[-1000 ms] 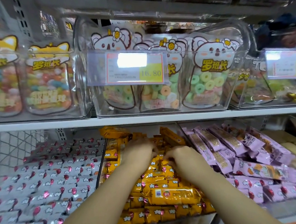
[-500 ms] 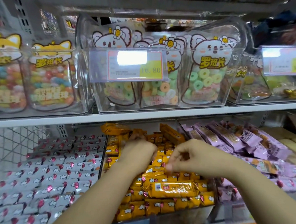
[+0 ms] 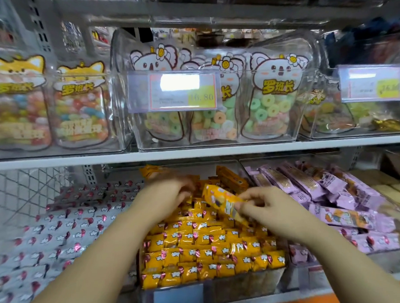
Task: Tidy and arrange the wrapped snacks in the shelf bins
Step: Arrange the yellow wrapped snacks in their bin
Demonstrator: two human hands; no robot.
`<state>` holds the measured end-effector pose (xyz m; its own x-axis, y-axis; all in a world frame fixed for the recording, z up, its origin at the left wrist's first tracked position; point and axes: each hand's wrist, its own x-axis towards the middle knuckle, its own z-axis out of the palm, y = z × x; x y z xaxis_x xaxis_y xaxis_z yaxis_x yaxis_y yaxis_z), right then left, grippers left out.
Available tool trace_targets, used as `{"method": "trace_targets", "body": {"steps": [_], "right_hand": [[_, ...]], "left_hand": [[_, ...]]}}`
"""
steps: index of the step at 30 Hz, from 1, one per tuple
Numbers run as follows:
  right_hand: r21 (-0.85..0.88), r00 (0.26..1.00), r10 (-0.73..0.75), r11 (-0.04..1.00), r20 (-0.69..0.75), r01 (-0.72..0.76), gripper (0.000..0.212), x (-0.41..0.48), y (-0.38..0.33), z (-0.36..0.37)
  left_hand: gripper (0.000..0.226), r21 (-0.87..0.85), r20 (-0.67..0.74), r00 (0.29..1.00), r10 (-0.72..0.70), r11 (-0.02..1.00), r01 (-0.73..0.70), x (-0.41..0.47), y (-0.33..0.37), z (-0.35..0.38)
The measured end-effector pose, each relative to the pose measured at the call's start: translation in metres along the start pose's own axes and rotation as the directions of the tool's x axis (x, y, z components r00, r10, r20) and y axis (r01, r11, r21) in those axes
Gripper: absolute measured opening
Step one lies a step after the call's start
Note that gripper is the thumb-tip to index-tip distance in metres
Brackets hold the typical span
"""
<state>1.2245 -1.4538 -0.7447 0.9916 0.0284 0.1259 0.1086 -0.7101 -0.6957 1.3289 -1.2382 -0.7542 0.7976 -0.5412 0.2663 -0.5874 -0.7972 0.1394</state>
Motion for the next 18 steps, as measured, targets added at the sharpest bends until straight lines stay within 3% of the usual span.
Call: {"method": "trace_targets", "body": {"steps": [3,7,11,18], "right_hand": [[0.000,0.993,0.033,0.999,-0.116,-0.033,0.022,0.006,0.000,0.010],[0.061,0.990,0.088,0.995,-0.107,-0.082,0.029,0.011,-0.003,0.019],[0.298,0.992,0.121,0.949,-0.039,-0.104,0.022,0.013,-0.008,0.023],[0.346,0.991,0.124,0.929,0.041,-0.131,0.038,0.020,-0.008,0.032]], "left_hand": [[0.038,0.059,0.108,0.994,-0.020,0.998,0.014,-0.012,0.000,-0.007],[0.060,0.196,0.226,0.968,-0.104,0.979,0.059,-0.021,-0.005,-0.001],[0.054,0.228,0.124,0.988,-0.096,0.971,0.066,-0.019,-0.010,0.005],[0.037,0.202,-0.057,0.993,-0.107,0.972,0.117,-0.012,-0.017,0.016]]}}
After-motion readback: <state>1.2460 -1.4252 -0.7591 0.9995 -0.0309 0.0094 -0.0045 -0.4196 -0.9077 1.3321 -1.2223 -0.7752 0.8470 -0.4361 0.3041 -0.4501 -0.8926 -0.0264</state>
